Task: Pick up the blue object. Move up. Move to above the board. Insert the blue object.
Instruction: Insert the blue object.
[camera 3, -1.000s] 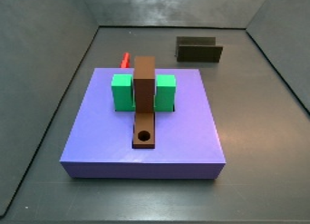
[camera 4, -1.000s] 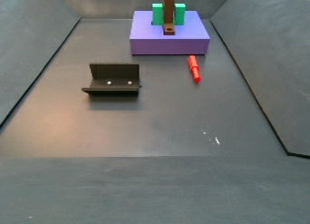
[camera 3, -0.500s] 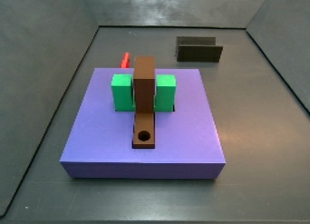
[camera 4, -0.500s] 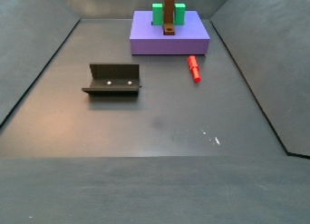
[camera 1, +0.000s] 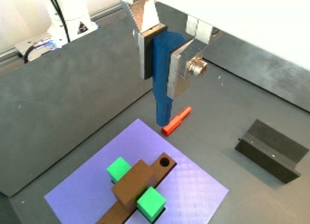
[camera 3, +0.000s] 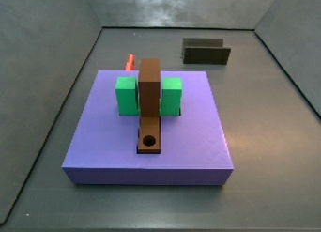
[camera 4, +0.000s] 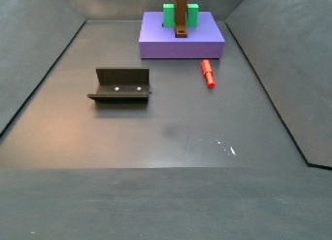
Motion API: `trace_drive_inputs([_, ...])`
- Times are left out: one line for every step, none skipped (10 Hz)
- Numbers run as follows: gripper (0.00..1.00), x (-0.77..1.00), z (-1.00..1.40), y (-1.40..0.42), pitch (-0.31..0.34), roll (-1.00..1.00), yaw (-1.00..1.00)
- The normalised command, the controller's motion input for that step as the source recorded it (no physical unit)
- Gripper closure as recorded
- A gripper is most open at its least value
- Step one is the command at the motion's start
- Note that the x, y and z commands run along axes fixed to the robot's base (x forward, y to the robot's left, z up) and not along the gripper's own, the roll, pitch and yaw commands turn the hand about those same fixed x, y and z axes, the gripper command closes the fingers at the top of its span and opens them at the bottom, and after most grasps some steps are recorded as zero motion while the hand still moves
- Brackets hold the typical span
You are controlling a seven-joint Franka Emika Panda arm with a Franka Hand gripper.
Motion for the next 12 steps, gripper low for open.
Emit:
trace_drive_inputs([1.0, 0.05, 0.0, -0.01, 0.007, 0.0, -0.01])
trace_drive_inputs([1.0, 0.0, -0.23, -0.26, -0.093, -0.03, -0.02])
trace_drive_inputs([1.0, 0.0, -0.35, -0.79, -0.104, 0.08, 0.28])
trace_drive_inputs([1.0, 0.0, -0.38, -0.71, -0.086, 0.05, 0.39])
trace_drive_inputs([1.0, 0.0, -0.38, -0.69, -0.083, 0.07, 0.38])
trace_drive_inputs([1.0, 0.0, -0.39, -0.7, -0.106, 0.07, 0.39])
trace_drive_inputs([1.0, 0.0, -0.37, -0.71, -0.106, 0.07, 0.37])
trace_drive_inputs([1.0, -0.04, -0.41, -0.74, -0.134, 0.08, 0.37])
trace_drive_inputs([1.0, -0.16, -0.49, -0.66, -0.169, 0.06, 0.3])
trace_drive_inputs([1.0, -0.06, -0.48, -0.58, -0.101, 0.08, 0.23])
trace_drive_inputs([1.0, -0.13, -0.53, -0.44, -0.109, 0.08, 0.21])
trace_drive_inputs([1.0, 0.0, -0.66, -0.18, -0.086, 0.09, 0.12])
